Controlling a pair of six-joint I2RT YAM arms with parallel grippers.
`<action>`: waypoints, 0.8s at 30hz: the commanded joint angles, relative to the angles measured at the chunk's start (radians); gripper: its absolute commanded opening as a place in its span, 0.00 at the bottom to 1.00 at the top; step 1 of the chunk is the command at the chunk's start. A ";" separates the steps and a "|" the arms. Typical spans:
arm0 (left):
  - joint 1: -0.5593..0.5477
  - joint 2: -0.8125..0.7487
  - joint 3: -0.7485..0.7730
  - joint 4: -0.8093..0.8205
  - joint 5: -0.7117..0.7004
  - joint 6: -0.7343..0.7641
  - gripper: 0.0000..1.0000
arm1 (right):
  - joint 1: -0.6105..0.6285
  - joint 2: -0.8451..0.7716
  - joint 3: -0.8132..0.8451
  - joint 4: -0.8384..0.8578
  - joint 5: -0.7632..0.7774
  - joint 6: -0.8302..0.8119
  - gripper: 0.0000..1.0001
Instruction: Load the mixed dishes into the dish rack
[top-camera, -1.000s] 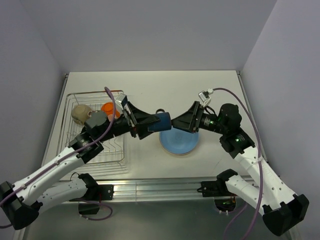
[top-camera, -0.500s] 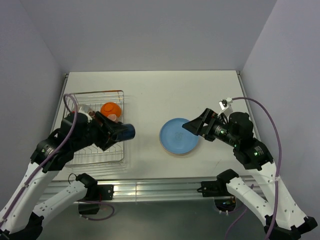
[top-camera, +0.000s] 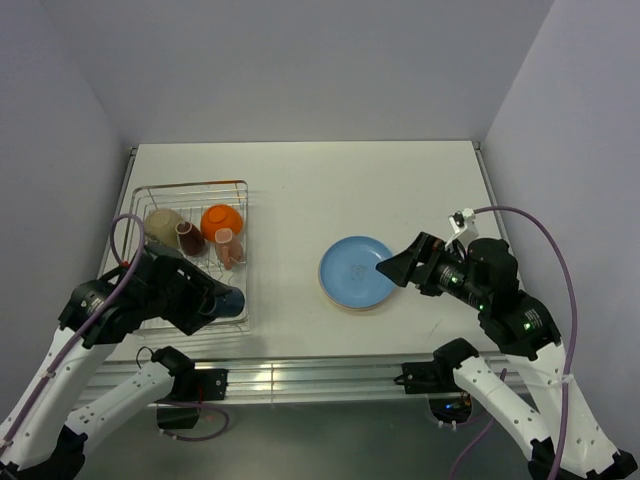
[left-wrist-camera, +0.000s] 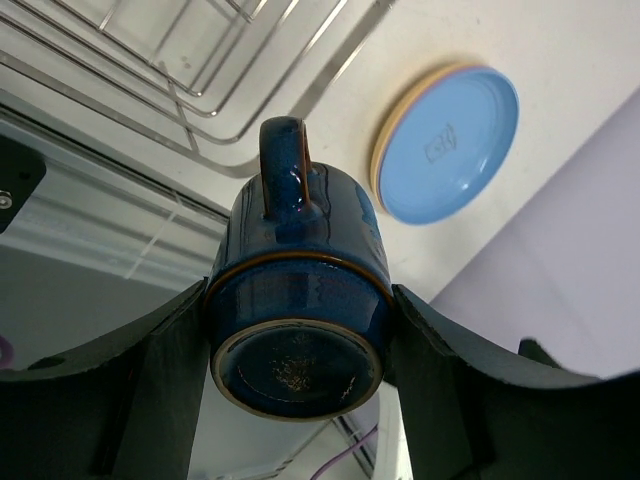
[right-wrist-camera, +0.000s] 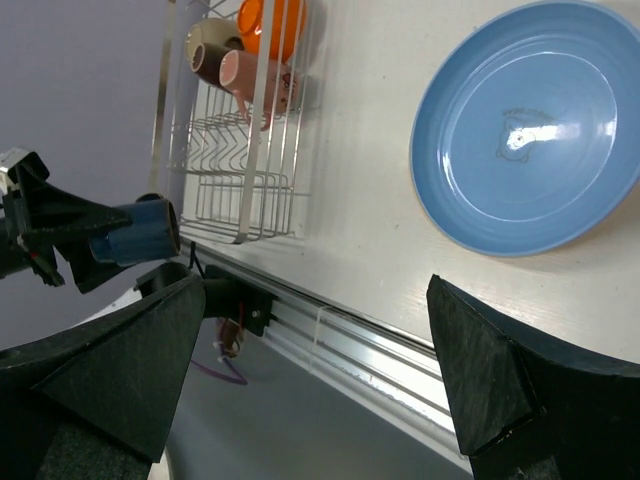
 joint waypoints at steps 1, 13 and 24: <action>0.004 0.041 0.020 -0.012 -0.057 -0.064 0.00 | 0.003 -0.037 0.042 -0.032 0.022 -0.034 1.00; 0.152 0.151 0.106 0.102 -0.251 -0.069 0.00 | 0.005 -0.059 0.034 -0.076 0.057 -0.106 1.00; 0.810 0.362 0.255 0.242 -0.072 0.491 0.00 | 0.003 -0.062 -0.027 -0.109 0.085 -0.184 1.00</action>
